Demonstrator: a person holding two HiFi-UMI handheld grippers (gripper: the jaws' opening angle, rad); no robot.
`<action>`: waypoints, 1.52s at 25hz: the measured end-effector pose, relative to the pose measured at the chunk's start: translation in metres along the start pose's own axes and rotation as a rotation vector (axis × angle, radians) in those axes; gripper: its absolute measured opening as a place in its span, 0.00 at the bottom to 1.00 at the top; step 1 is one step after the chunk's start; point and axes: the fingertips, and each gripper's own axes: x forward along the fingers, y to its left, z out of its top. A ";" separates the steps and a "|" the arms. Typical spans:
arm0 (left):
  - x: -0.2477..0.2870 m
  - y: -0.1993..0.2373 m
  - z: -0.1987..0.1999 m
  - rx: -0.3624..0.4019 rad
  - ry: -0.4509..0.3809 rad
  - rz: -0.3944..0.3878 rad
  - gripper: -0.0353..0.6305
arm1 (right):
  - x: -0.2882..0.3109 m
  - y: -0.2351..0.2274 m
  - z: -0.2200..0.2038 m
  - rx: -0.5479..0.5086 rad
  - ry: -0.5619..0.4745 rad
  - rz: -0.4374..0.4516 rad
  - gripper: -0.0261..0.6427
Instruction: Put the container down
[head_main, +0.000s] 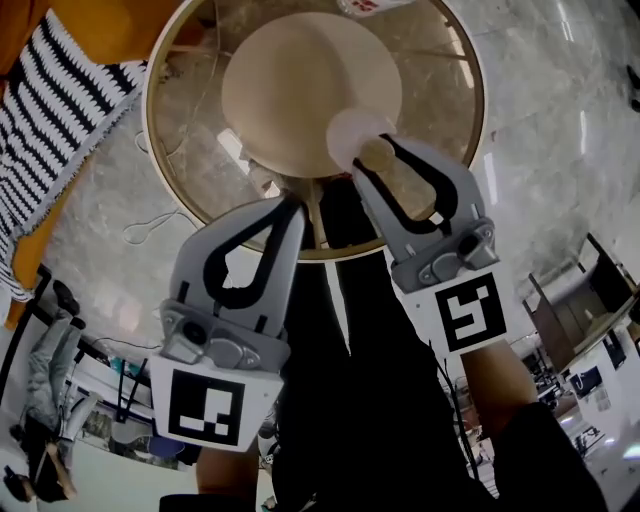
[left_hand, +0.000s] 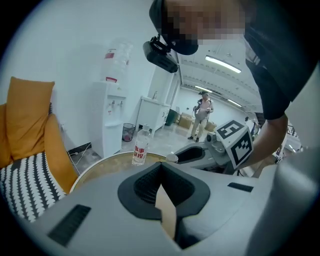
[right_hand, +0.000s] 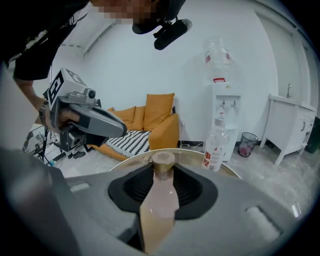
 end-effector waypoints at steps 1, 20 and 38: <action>0.006 0.005 -0.008 -0.007 0.004 -0.001 0.06 | 0.009 -0.002 -0.007 0.005 0.002 0.000 0.21; 0.062 0.037 -0.068 -0.056 0.026 -0.015 0.06 | 0.089 -0.015 -0.073 -0.037 0.026 0.050 0.21; 0.076 0.031 -0.096 -0.075 0.034 -0.003 0.06 | 0.088 -0.012 -0.099 -0.071 -0.020 0.029 0.22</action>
